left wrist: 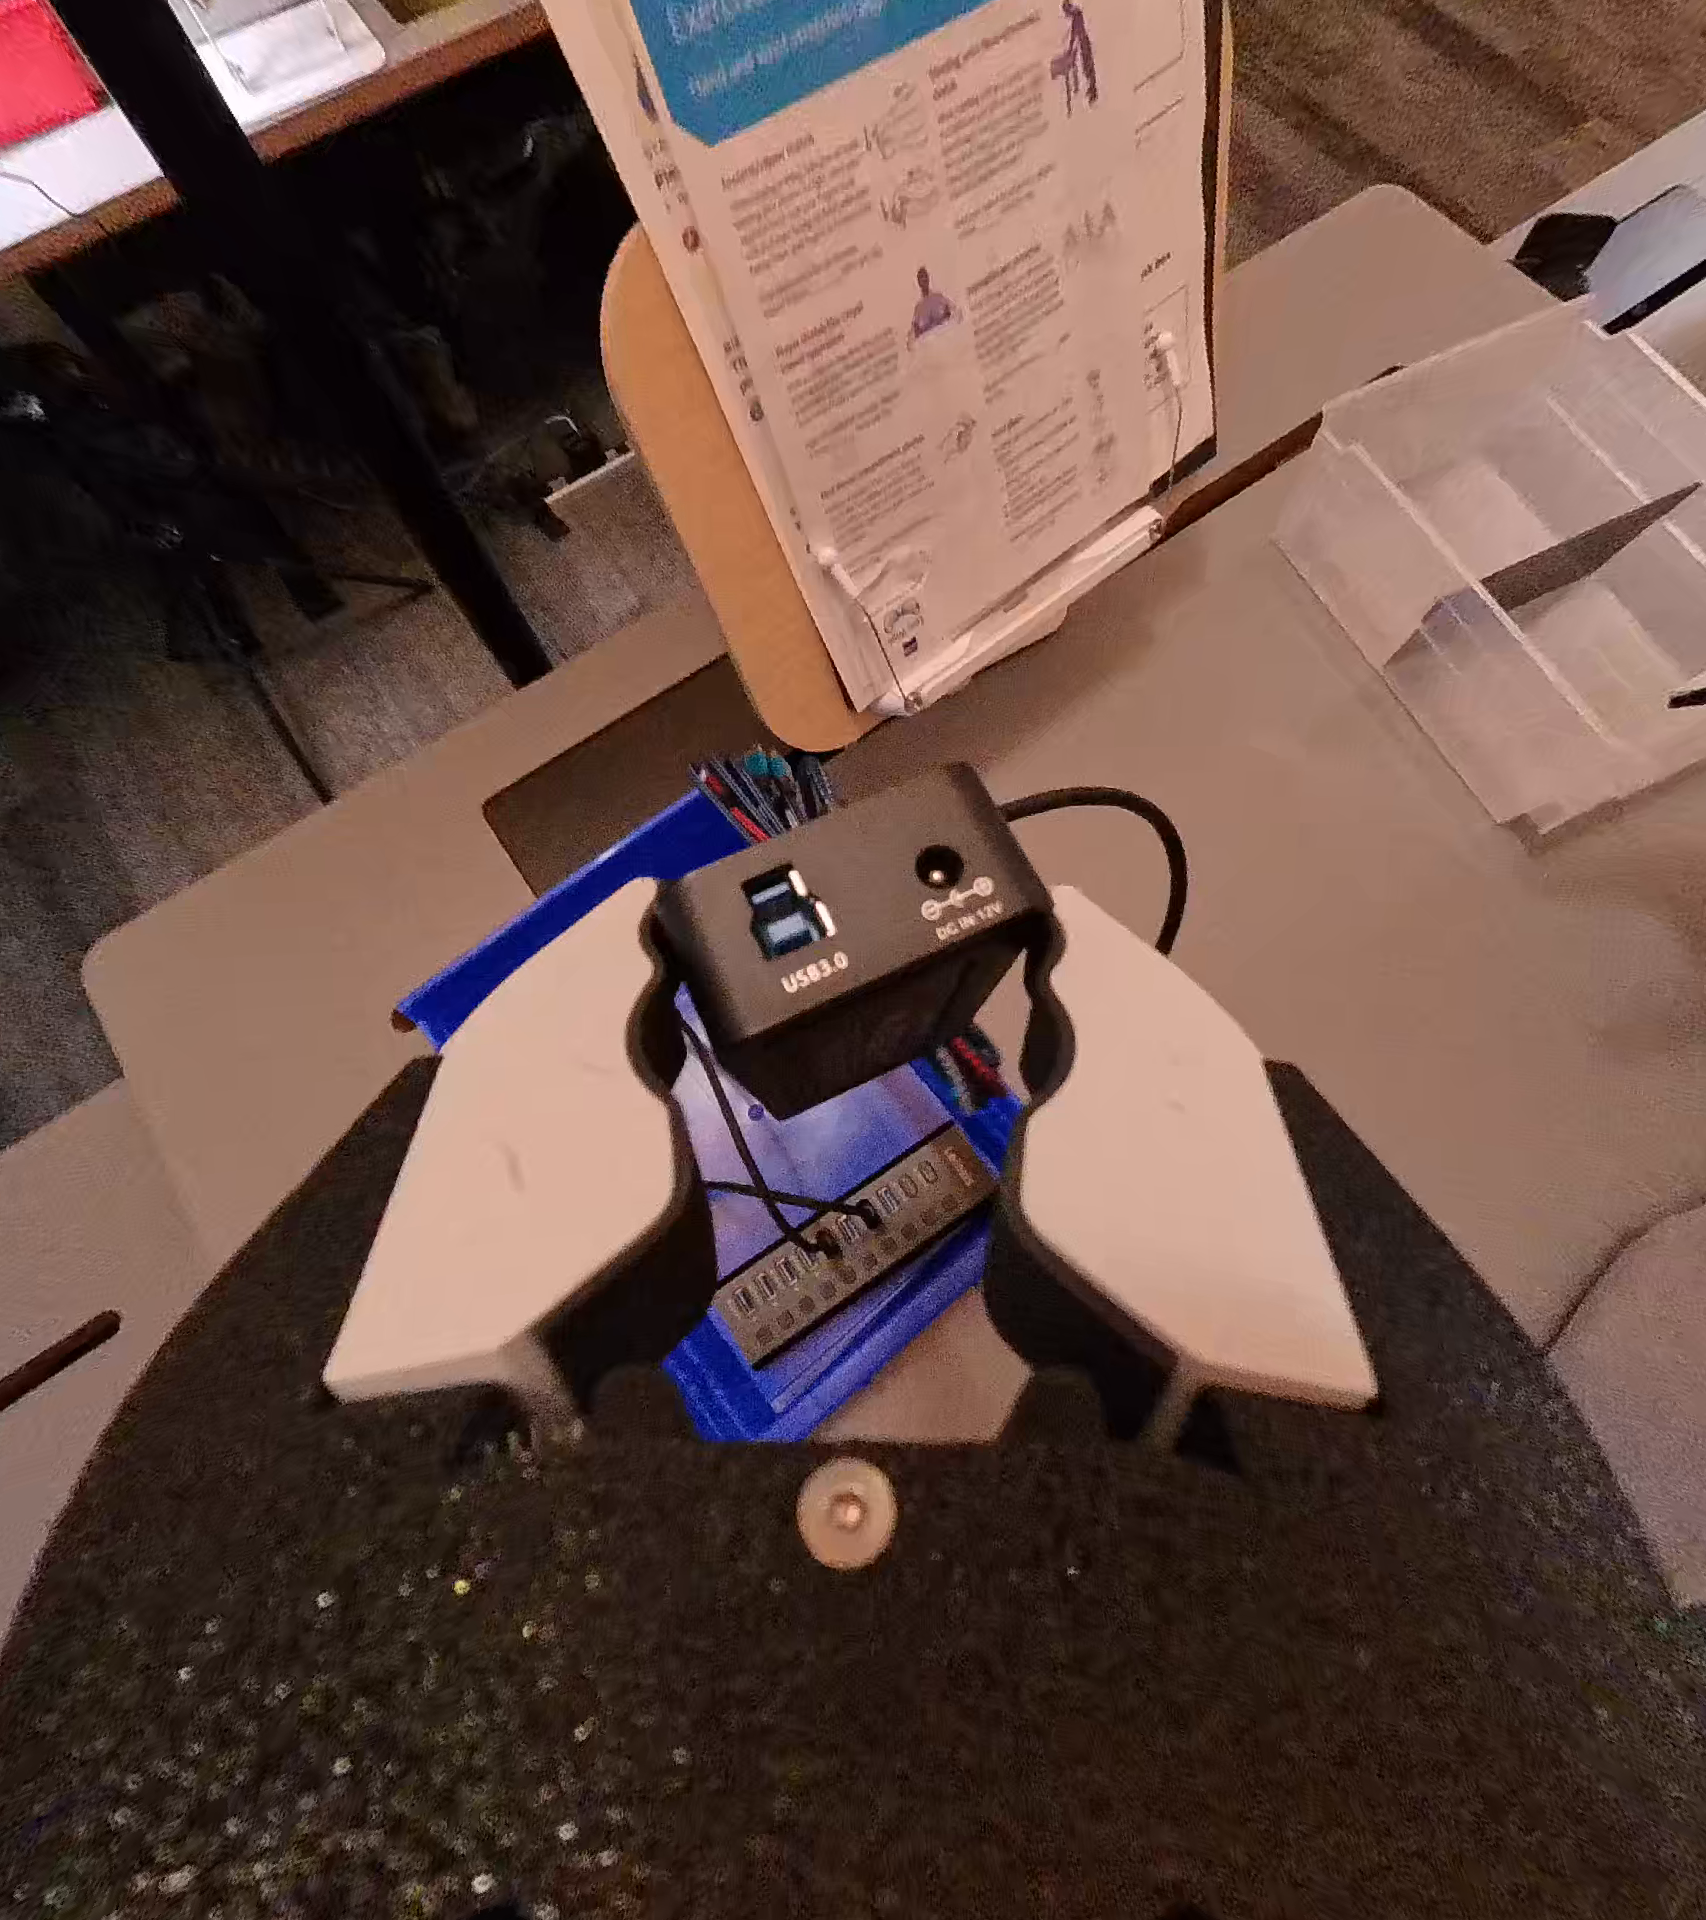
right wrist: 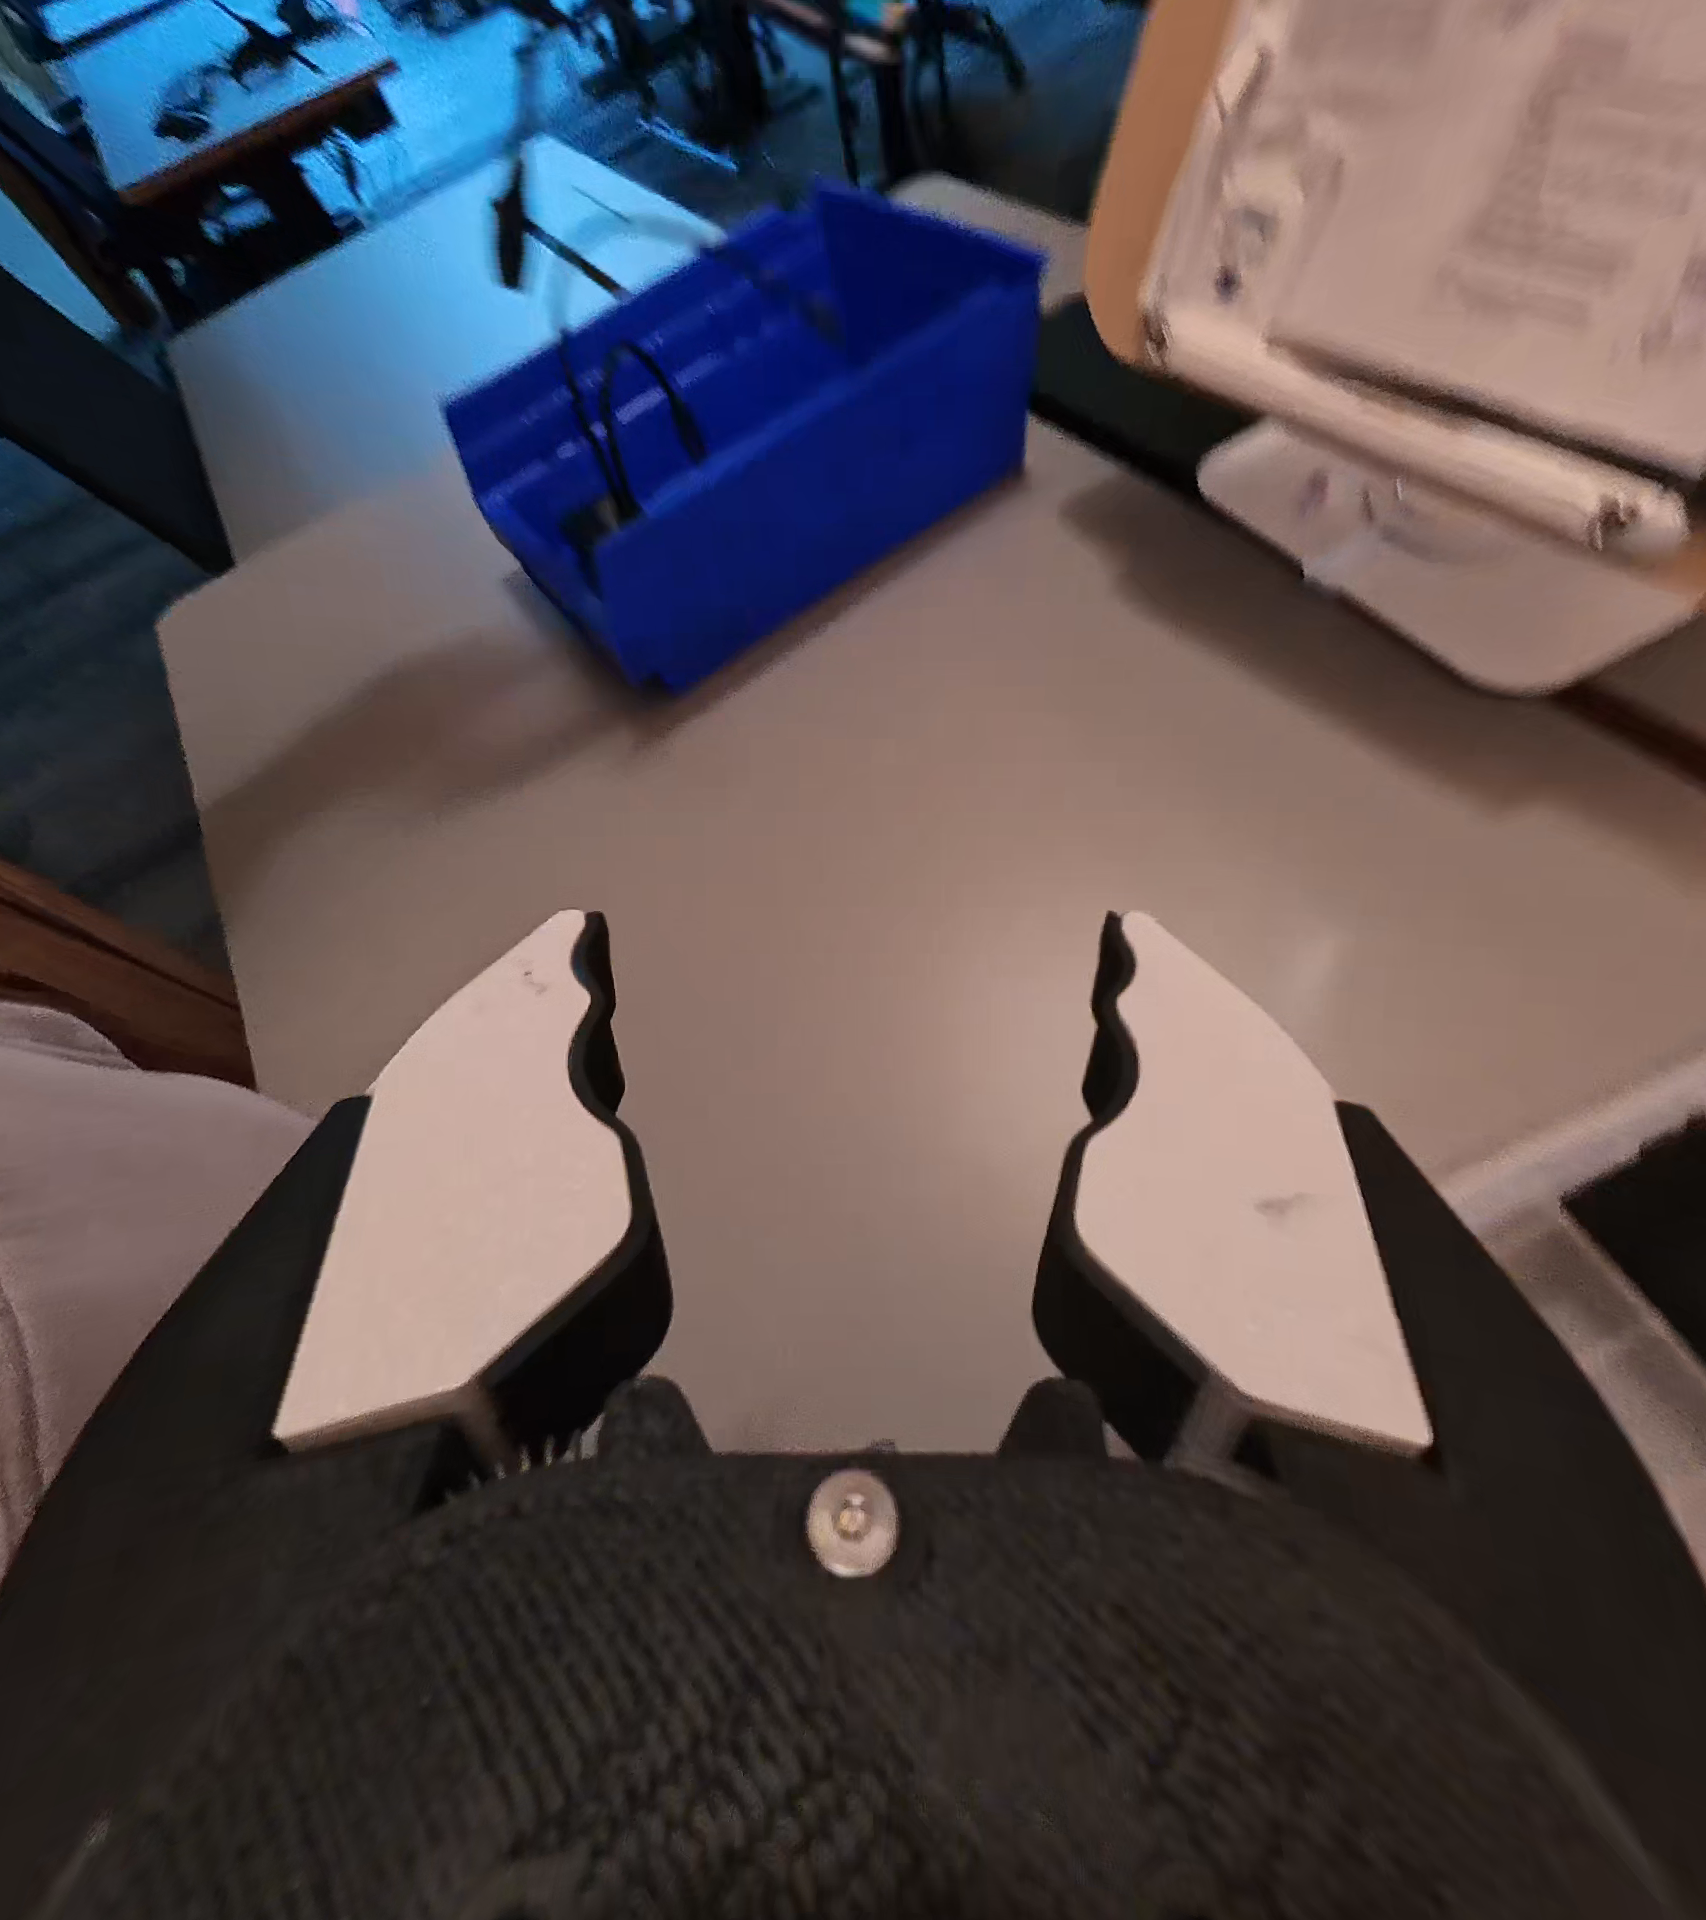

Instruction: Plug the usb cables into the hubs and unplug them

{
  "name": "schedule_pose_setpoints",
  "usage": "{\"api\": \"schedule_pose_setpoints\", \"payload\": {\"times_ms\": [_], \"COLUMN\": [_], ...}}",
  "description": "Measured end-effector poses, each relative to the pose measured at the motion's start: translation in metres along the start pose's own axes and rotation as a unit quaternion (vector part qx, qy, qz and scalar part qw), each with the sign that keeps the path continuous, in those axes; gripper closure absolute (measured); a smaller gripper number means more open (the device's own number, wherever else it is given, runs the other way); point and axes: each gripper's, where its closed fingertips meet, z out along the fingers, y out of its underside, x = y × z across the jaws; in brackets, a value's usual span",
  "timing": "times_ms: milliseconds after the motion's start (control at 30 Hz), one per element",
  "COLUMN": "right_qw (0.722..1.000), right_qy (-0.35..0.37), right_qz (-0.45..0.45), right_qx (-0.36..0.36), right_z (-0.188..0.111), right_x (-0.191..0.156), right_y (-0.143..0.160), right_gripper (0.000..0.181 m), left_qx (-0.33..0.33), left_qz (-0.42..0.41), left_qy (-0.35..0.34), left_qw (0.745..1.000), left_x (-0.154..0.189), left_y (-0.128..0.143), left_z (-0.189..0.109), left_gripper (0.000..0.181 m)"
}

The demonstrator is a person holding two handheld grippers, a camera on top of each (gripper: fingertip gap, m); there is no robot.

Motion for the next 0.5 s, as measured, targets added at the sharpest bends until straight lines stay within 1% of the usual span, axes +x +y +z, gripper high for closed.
{"api": "schedule_pose_setpoints", "payload": {"times_ms": [67, 167, 267, 333, 400, 433, 500], "right_qw": [0.999, 0.995, 0.983, 0.976, 0.971, 0.970, 0.970], "right_qy": [-0.007, 0.000, 0.000, 0.008, 0.011, 0.017, 0.024], "right_qz": [-0.029, -0.076, -0.151, -0.192, -0.206, -0.210, -0.213], "right_qx": [0.020, 0.070, 0.105, 0.105, 0.117, 0.124, 0.115], "right_z": [0.006, 0.013, 0.019, 0.025, 0.033, 0.039, 0.055], "right_x": [-0.013, -0.033, -0.057, -0.064, -0.069, -0.070, -0.070], "right_y": [-0.030, -0.079, -0.117, -0.129, -0.134, -0.133, -0.118], "right_gripper": [0.093, 0.093, 0.093, 0.091, 0.092, 0.094, 0.092], "left_qx": [0.020, 0.074, 0.134, 0.159, 0.166, 0.169, 0.193], "left_qz": [0.032, 0.095, 0.163, 0.180, 0.182, 0.182, 0.171], "left_qy": [0.002, 0.044, 0.112, 0.159, 0.192, 0.212, 0.243], "left_qw": [0.999, 0.992, 0.971, 0.958, 0.950, 0.945, 0.935], "left_x": [0.019, 0.060, 0.105, 0.133, 0.158, 0.172, 0.198], "left_y": [-0.019, -0.040, -0.040, -0.029, -0.012, -0.003, 0.008], "left_z": [-0.009, -0.011, 0.004, 0.021, 0.042, 0.051, 0.066], "left_gripper": [0.118, 0.118, 0.118, 0.118, 0.118, 0.118, 0.118]}}
